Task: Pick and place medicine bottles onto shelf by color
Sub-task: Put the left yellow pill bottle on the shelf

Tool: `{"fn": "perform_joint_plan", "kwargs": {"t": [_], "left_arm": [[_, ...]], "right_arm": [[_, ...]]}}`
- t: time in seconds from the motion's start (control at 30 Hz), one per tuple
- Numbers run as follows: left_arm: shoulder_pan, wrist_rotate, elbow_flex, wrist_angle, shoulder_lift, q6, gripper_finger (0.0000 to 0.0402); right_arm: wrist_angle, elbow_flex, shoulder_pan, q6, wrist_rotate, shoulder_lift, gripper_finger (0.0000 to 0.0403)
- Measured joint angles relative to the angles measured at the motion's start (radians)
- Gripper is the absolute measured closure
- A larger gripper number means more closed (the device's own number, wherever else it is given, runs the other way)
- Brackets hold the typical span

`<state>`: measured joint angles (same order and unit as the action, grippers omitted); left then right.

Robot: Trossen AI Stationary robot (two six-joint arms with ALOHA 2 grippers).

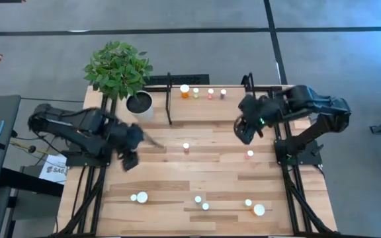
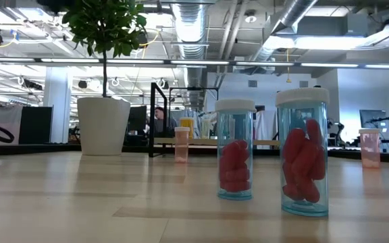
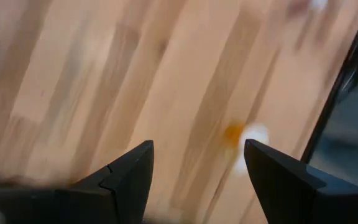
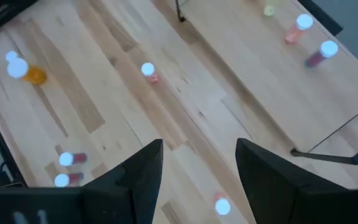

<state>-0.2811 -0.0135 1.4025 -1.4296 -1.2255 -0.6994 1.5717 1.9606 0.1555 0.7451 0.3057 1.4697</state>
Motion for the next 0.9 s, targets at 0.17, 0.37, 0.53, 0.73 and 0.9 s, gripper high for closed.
{"fn": "perform_joint_plan", "kwargs": {"t": [0.17, 0.37, 0.53, 0.73, 0.9], "left_arm": [[-0.200, 0.039, 0.000, -0.009, -0.005, 0.005, 0.0164], [-0.396, 0.184, -0.036, 0.046, -0.002, -0.081, 0.0164], [-0.508, 0.186, -0.191, 0.238, -0.004, -0.229, 0.0164], [-0.566, 0.158, -0.397, 0.451, -0.004, -0.347, 0.0164], [-0.580, 0.145, -0.522, 0.612, -0.004, -0.368, 0.0164]], "right_arm": [[0.000, 0.001, 0.076, 0.018, 0.032, 0.033, 0.0178], [-0.001, -0.004, 0.111, 0.013, 0.036, 0.079, 0.0178], [-0.001, -0.002, 0.131, -0.024, 0.035, 0.106, 0.0178], [0.000, -0.003, 0.132, -0.039, 0.035, 0.108, 0.0178], [0.000, -0.003, 0.119, -0.038, 0.035, 0.104, 0.0178]]}}
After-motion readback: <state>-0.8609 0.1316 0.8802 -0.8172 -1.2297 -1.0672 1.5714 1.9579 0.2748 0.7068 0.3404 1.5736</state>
